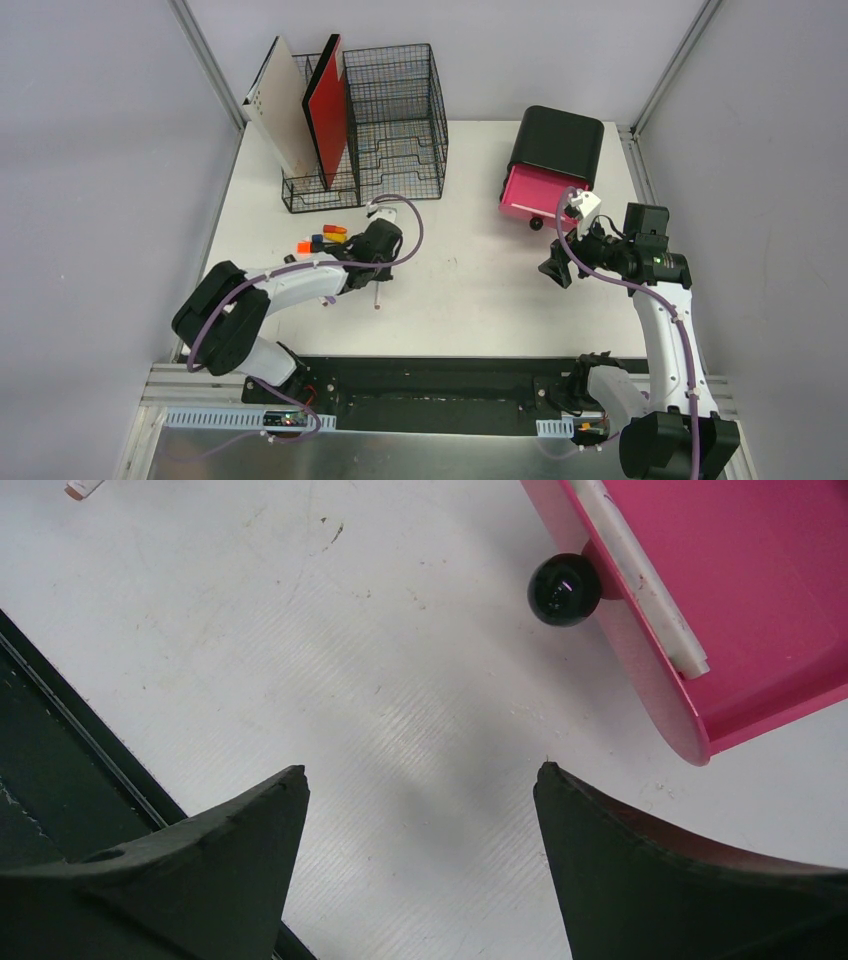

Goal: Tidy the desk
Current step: Pick up the stationery from the center of the board.

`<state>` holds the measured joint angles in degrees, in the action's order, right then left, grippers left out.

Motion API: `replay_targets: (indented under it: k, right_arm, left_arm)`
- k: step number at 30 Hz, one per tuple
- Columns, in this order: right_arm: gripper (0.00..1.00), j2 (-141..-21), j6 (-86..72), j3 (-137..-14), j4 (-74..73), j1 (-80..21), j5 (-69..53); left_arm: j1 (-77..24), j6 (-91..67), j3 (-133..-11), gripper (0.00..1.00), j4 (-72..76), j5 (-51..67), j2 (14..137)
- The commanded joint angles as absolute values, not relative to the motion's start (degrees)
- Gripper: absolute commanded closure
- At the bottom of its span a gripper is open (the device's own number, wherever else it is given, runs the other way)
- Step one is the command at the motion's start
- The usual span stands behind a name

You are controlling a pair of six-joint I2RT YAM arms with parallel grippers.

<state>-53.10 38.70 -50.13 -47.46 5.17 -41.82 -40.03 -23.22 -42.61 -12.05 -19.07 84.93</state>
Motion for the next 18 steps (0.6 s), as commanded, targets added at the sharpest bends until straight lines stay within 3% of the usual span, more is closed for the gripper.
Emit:
replay_targets:
  k: [1,5,18]
  right_arm:
    - [0.14,-53.1,39.8,-50.4,-46.9,5.6,-42.9]
    - [0.14,-53.2,39.8,-50.4,-46.9,5.6,-42.9]
    - [0.14,-53.2,39.9,-50.5,-47.0,5.7,-42.8]
  left_arm:
    - [-39.5,-24.0,-37.4,0.78,-8.7,-20.2,77.5]
    - [-39.6,-24.2,-35.6,0.69,-7.2,-20.3,75.1]
    - [-39.6,-24.9,-40.0,0.73,-12.0,-19.3,81.2]
